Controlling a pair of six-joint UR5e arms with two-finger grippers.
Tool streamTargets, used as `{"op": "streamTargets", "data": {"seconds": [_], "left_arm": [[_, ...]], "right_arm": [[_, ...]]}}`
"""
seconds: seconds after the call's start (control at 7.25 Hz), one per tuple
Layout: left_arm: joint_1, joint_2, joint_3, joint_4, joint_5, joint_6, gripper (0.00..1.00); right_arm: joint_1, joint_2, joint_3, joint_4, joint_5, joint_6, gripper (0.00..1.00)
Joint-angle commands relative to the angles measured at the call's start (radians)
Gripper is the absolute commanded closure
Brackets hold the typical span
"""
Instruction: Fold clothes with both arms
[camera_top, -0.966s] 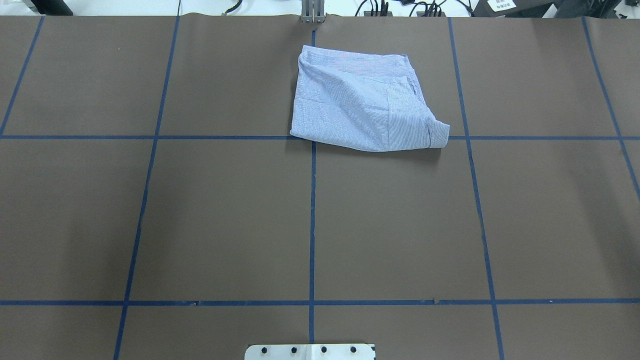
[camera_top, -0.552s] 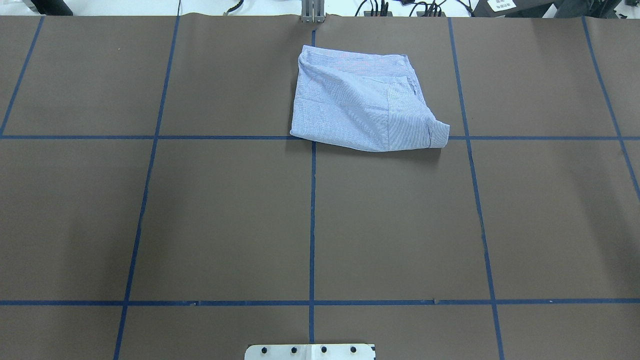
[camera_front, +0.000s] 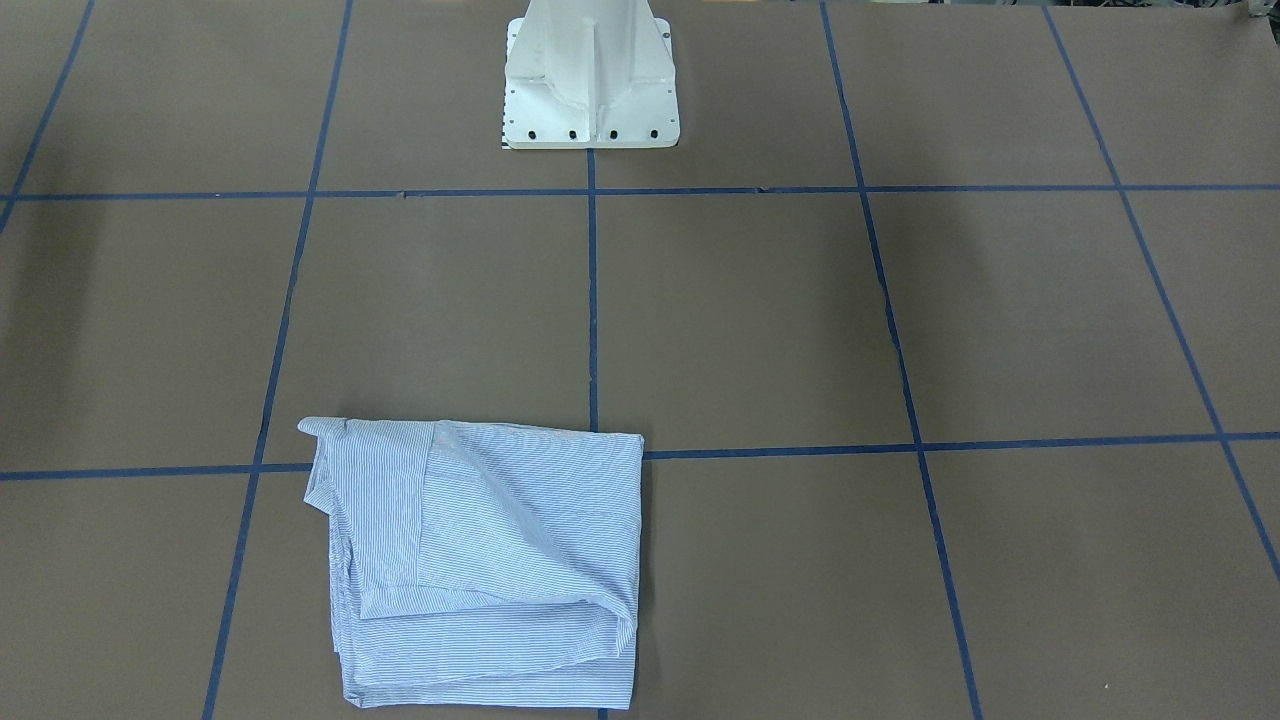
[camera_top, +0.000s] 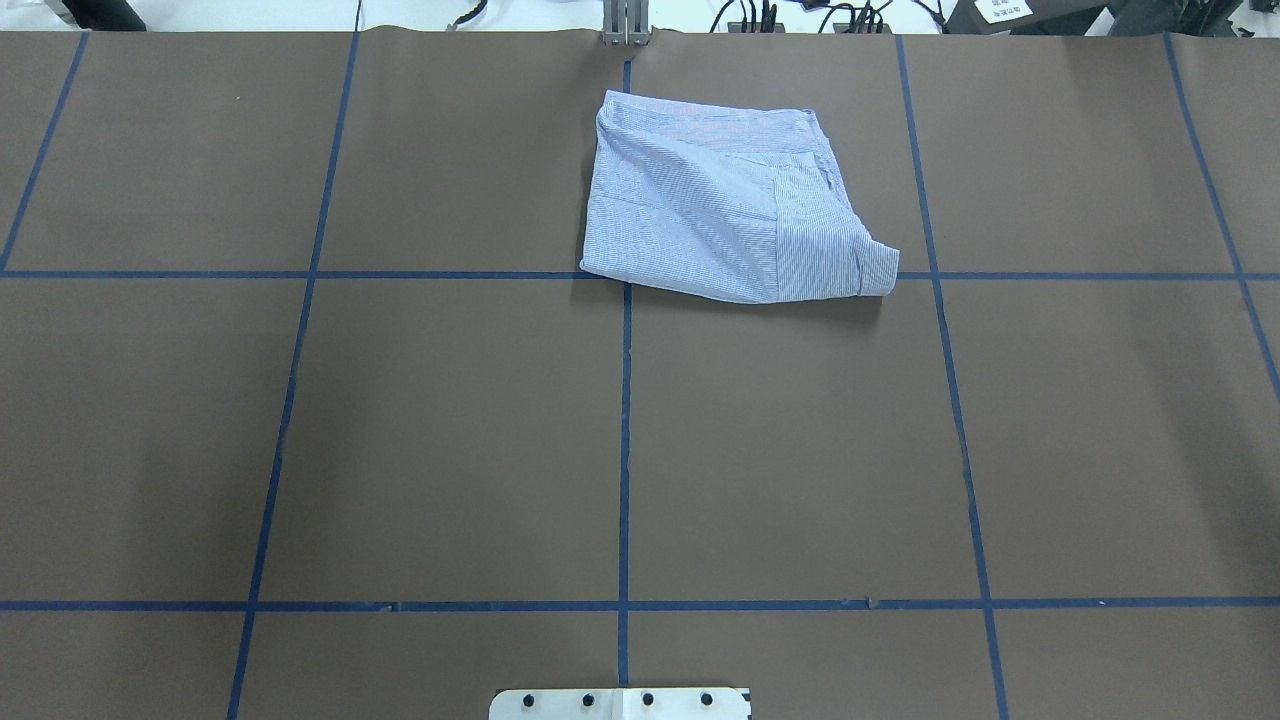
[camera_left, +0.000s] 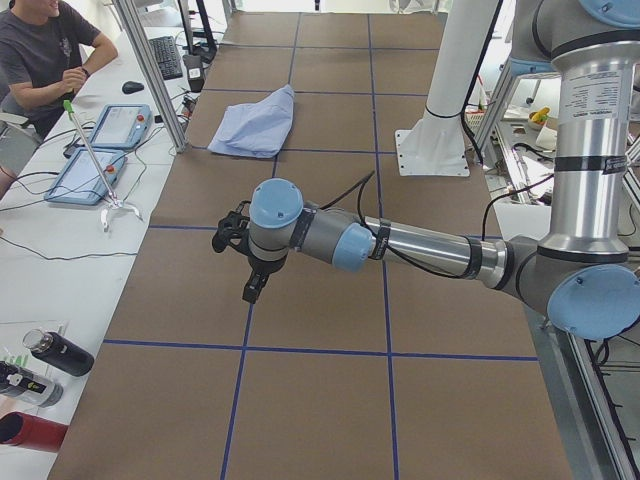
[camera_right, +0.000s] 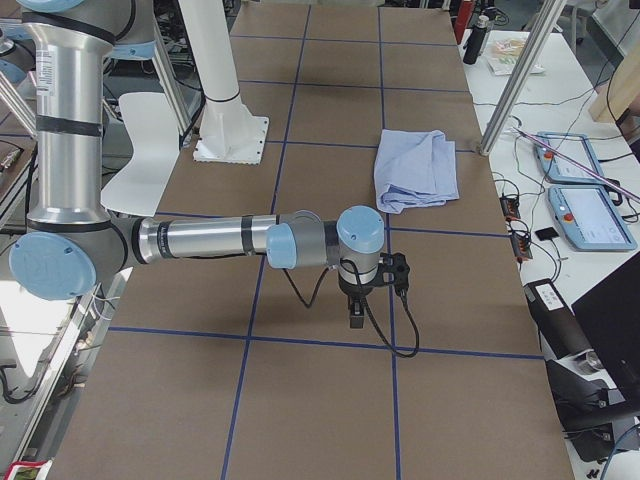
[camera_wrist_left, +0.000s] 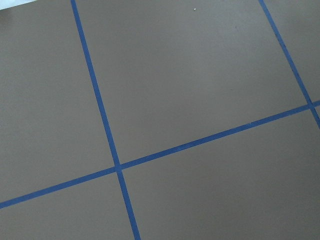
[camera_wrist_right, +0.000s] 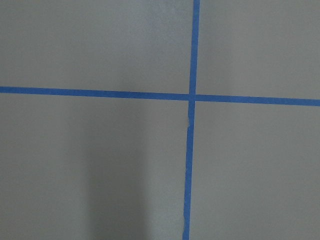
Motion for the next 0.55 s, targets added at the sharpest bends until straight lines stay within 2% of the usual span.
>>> {"op": "streamTargets", "data": {"seconds": [0.0,0.41], "left_arm": [[0.001,-0.001,-0.006,0.002,-0.007,-0.001,0.01],[0.001,-0.001,-0.022,-0.005,-0.01,0.003,0.01]], "right_arm": [[0.0,0.01,0.004,0.001,0.0,0.0,0.0],[-0.002,0.019,0.005,0.001,0.0,0.0,0.0]]}}
